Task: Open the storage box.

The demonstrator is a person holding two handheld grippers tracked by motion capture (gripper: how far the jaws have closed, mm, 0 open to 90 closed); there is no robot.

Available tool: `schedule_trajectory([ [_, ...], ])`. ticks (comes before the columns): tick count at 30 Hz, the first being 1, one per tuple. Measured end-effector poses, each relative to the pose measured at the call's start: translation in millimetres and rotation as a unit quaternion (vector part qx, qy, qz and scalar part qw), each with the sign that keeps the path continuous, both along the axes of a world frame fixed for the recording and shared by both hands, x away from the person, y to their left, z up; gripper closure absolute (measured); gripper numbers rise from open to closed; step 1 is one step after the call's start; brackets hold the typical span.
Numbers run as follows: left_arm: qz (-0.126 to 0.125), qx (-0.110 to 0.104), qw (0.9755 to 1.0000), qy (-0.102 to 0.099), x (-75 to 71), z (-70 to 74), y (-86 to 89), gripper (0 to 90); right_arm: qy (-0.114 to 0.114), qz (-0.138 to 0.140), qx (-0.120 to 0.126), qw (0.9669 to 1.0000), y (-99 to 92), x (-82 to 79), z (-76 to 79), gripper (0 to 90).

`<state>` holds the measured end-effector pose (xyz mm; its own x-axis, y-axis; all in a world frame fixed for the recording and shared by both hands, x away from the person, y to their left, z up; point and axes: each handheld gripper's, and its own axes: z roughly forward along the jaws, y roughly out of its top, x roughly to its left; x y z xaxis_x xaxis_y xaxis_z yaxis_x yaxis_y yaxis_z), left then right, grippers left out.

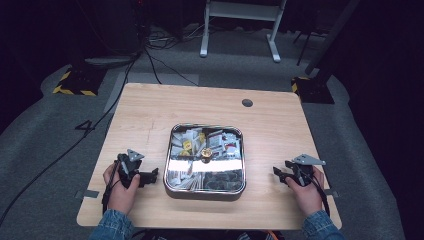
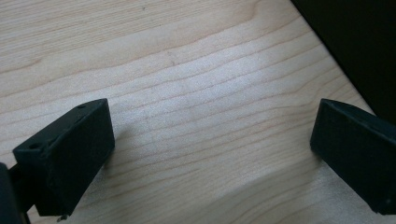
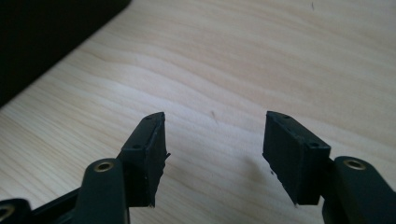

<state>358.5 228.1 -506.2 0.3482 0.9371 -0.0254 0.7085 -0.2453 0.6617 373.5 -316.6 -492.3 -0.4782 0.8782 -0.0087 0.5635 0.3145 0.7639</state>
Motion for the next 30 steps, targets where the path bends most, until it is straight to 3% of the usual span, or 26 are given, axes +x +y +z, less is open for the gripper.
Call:
schedule_trajectory([
  [10,-0.002,-0.001,1.0,0.0,0.5,-0.1,-0.3,0.1,0.012,0.046,0.005,0.9989,21.7,0.5,25.5,41.4],
  [21,-0.006,0.0,1.0,0.001,5.4,0.2,-2.4,0.0,-0.008,0.1,0.018,0.9948,59.1,-4.0,48.5,40.5],
  [30,-0.012,0.002,0.9999,0.0,8.6,0.2,-4.3,0.0,-0.008,0.128,0.029,0.9913,83.1,-0.6,60.7,39.2],
])
